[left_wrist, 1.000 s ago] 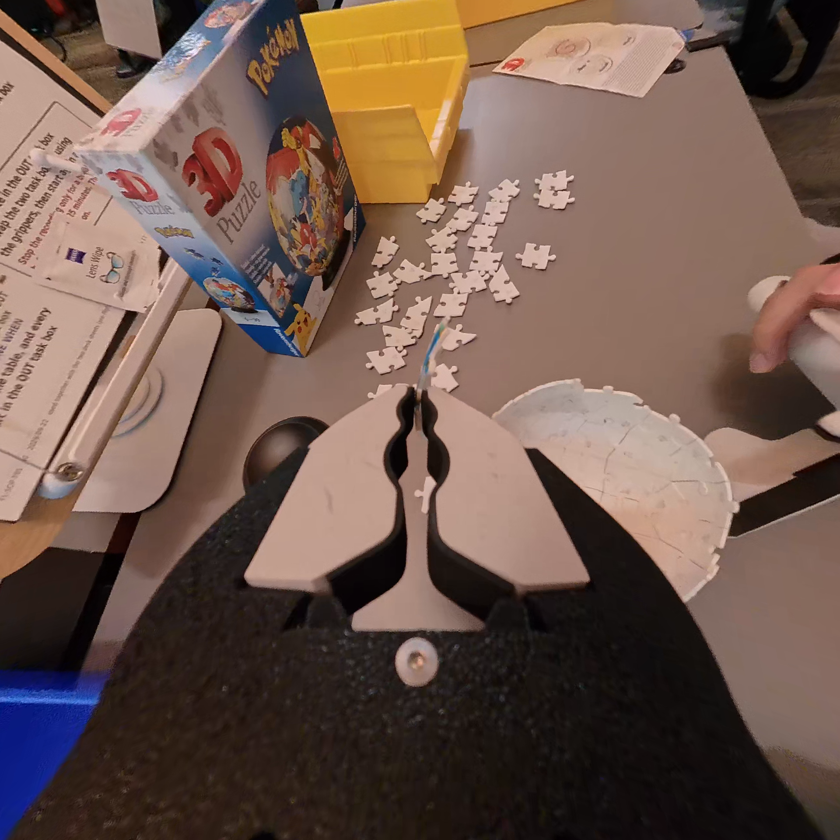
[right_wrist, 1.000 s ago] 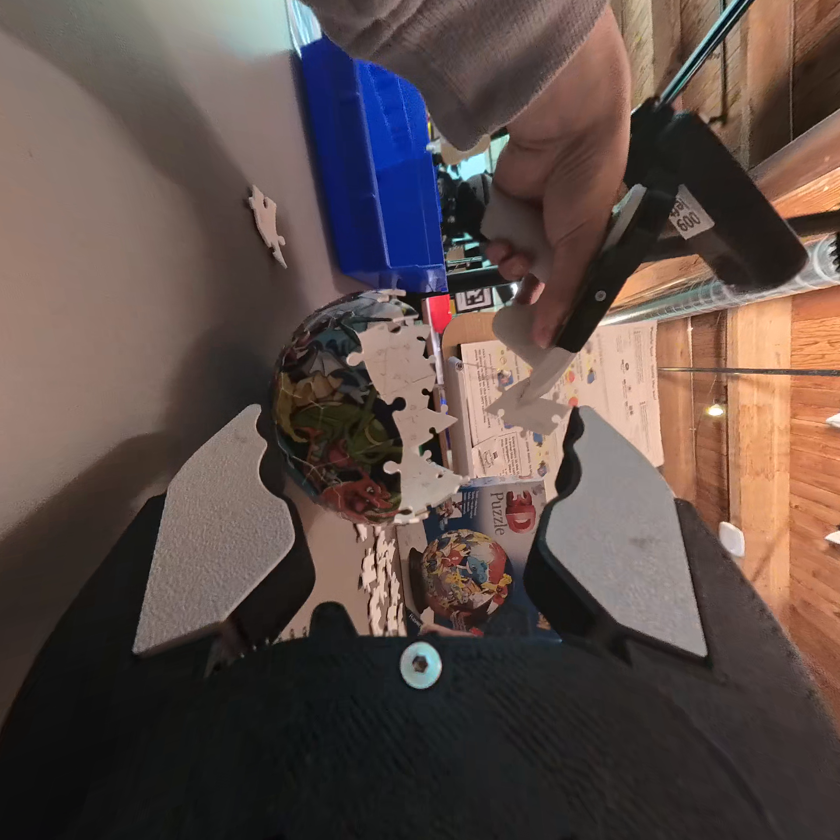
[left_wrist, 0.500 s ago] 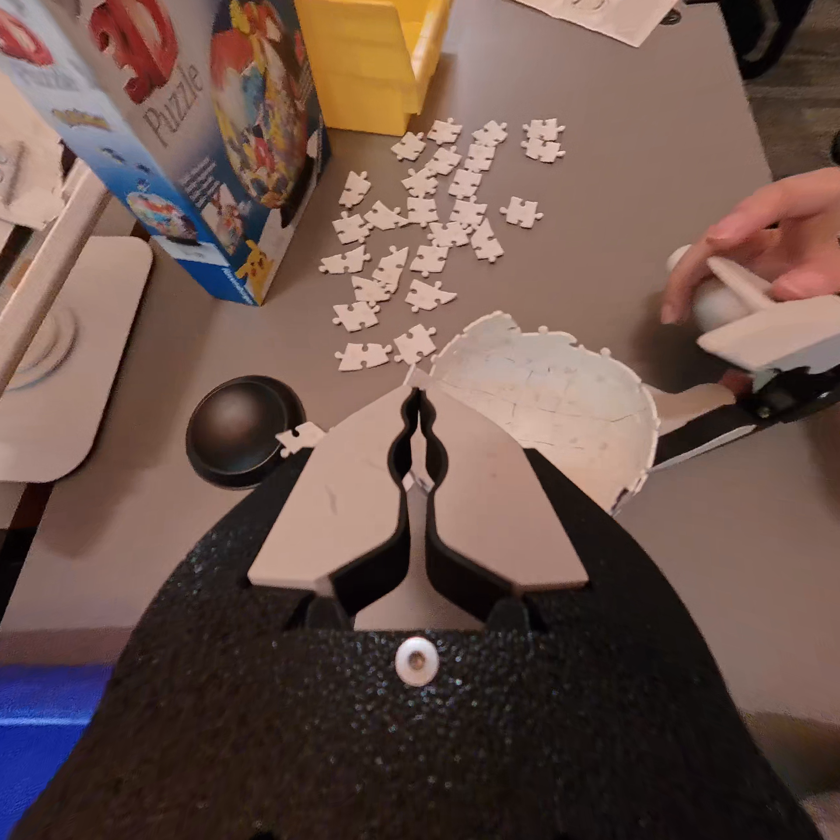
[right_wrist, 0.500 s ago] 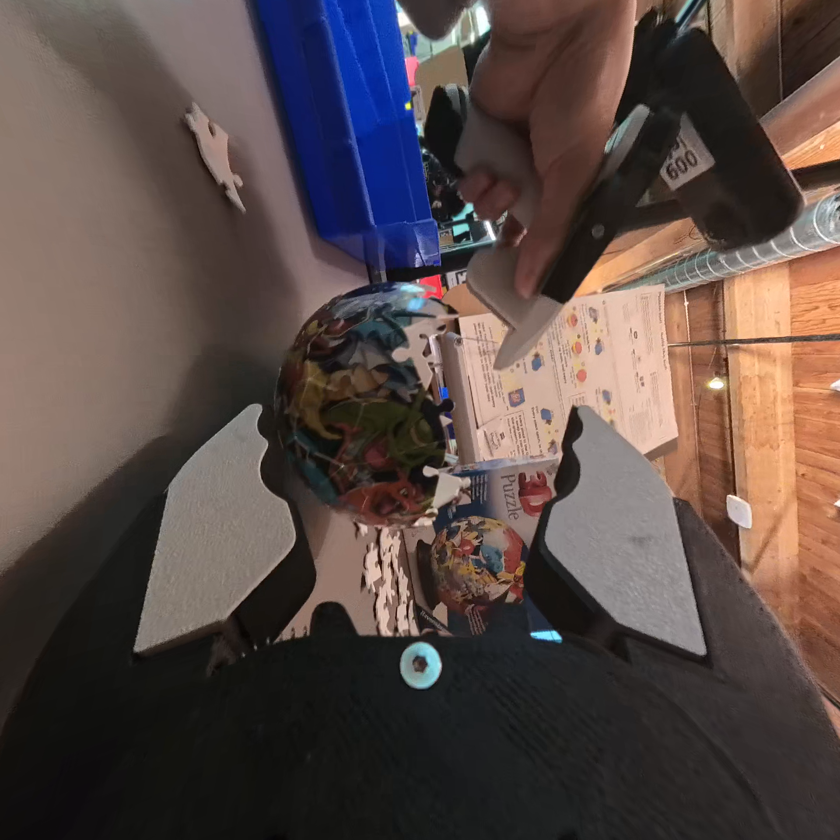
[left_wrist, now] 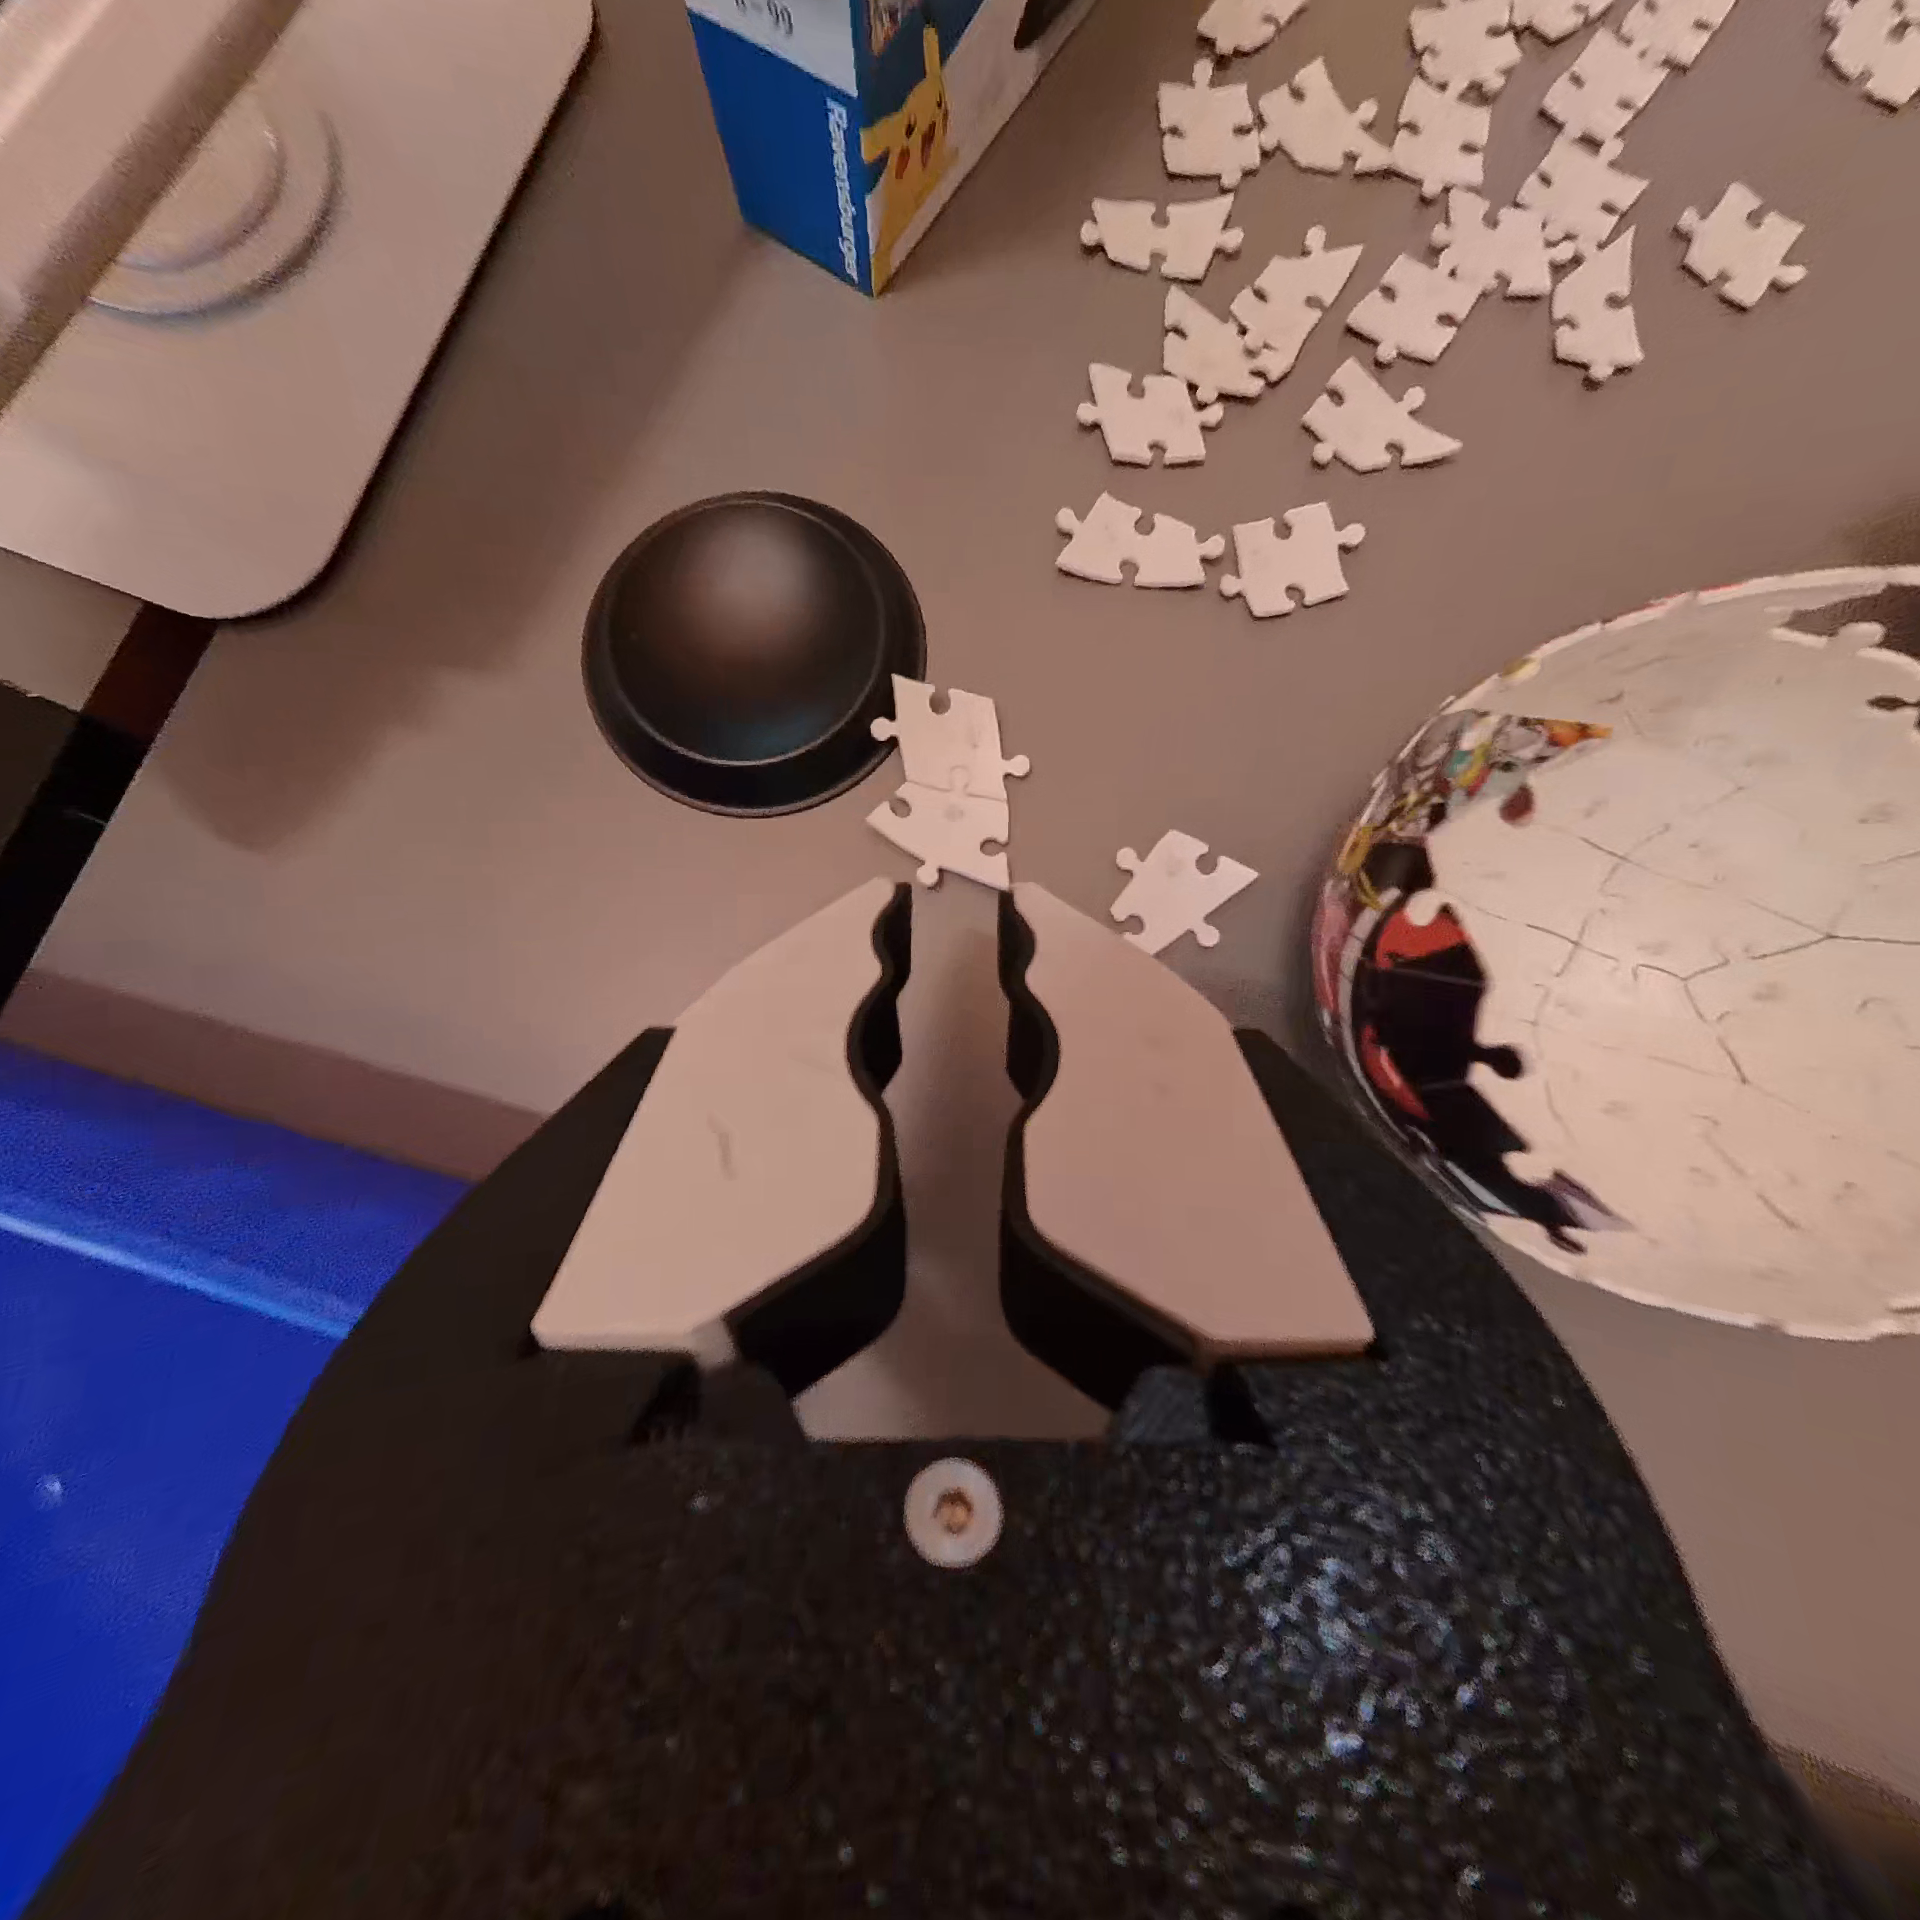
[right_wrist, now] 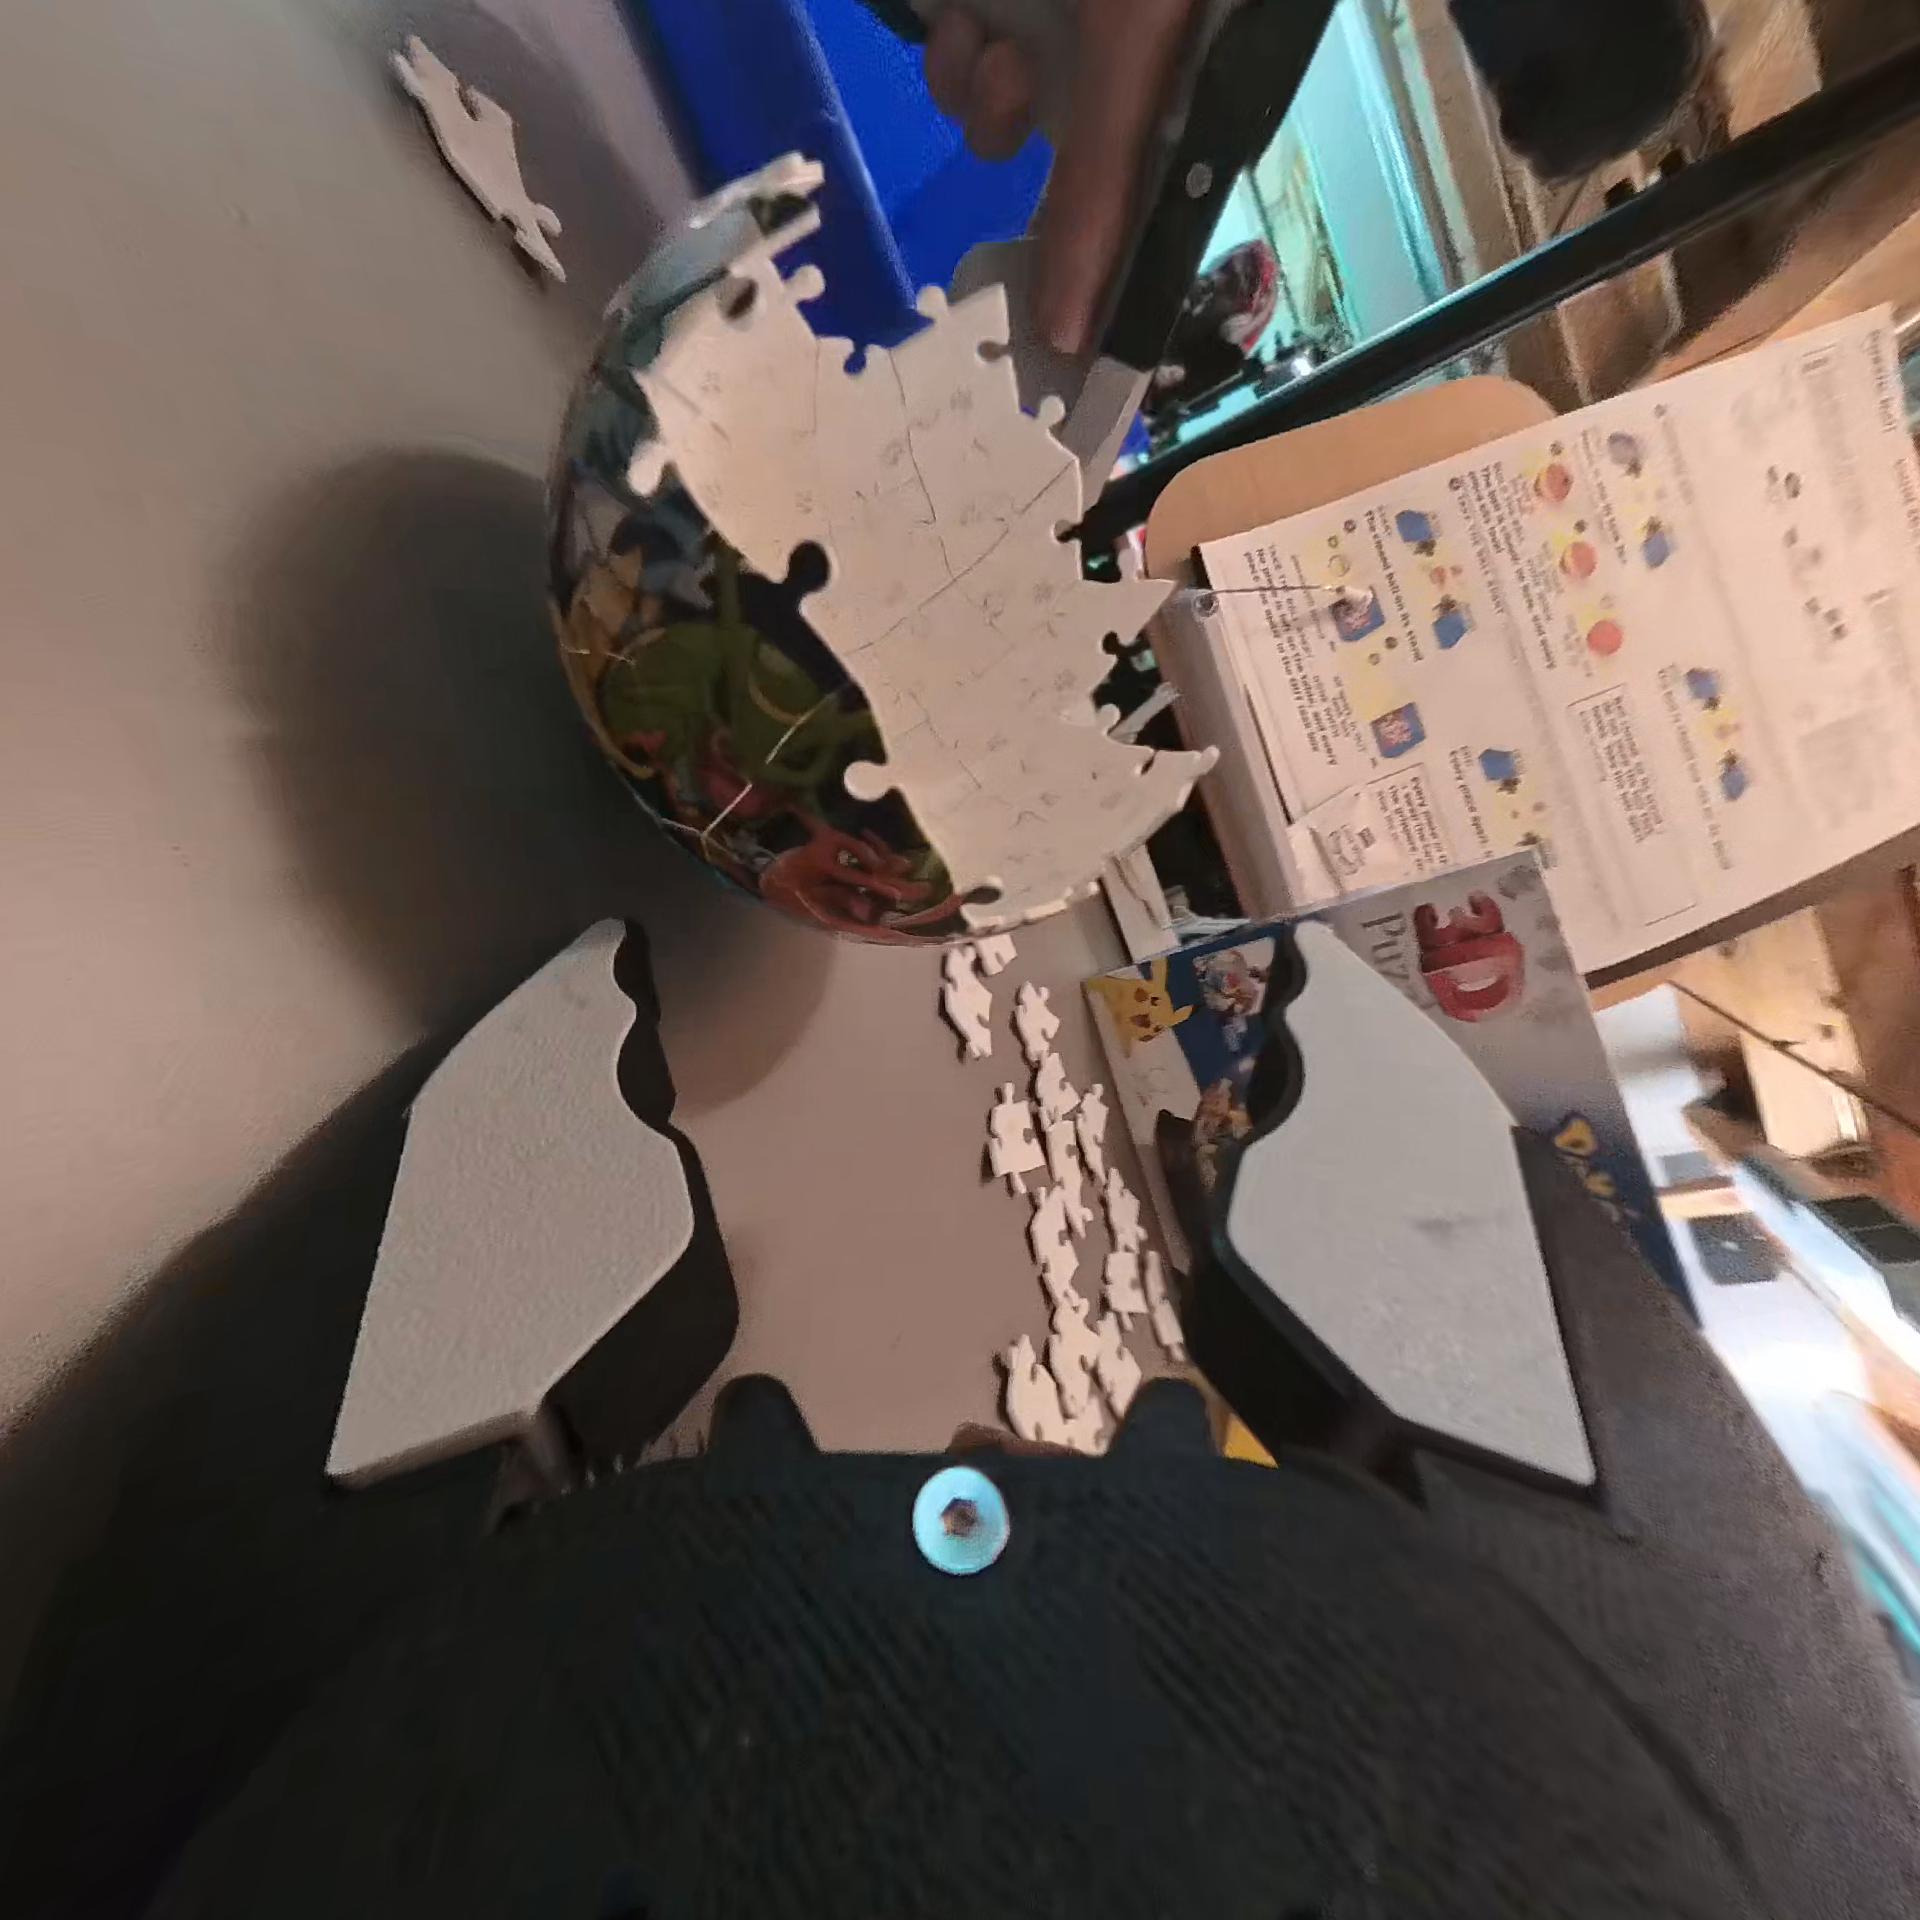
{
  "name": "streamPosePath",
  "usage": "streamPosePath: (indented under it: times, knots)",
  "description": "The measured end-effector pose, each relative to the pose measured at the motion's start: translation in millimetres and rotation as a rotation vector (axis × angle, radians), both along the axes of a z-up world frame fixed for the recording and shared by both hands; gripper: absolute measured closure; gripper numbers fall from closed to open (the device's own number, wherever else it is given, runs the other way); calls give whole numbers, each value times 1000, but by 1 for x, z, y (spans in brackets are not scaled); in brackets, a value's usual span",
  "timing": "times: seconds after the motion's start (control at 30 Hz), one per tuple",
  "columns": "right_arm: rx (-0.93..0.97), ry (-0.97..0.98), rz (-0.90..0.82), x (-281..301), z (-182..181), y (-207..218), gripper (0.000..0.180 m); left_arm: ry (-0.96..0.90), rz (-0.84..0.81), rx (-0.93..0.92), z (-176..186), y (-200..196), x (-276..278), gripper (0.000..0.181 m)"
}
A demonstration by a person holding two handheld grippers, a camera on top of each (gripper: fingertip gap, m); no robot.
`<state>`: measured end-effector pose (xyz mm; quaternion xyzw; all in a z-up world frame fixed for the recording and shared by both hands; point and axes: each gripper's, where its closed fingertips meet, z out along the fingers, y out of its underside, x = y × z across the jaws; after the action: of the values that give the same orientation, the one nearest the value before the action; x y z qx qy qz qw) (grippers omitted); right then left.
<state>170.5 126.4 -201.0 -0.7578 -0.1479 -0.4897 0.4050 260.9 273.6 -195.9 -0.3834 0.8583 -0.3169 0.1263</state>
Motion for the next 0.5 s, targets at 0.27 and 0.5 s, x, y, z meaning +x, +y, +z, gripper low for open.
streamPosePath:
  times: [0.27,0.5]
  knots:
    - [26,111,50,14,-2,-15,70,-21,-23,97,-12,-12,9,159]
    - [146,298,156,6,0,-7,67,99,41,188,-23,5,-2,155]
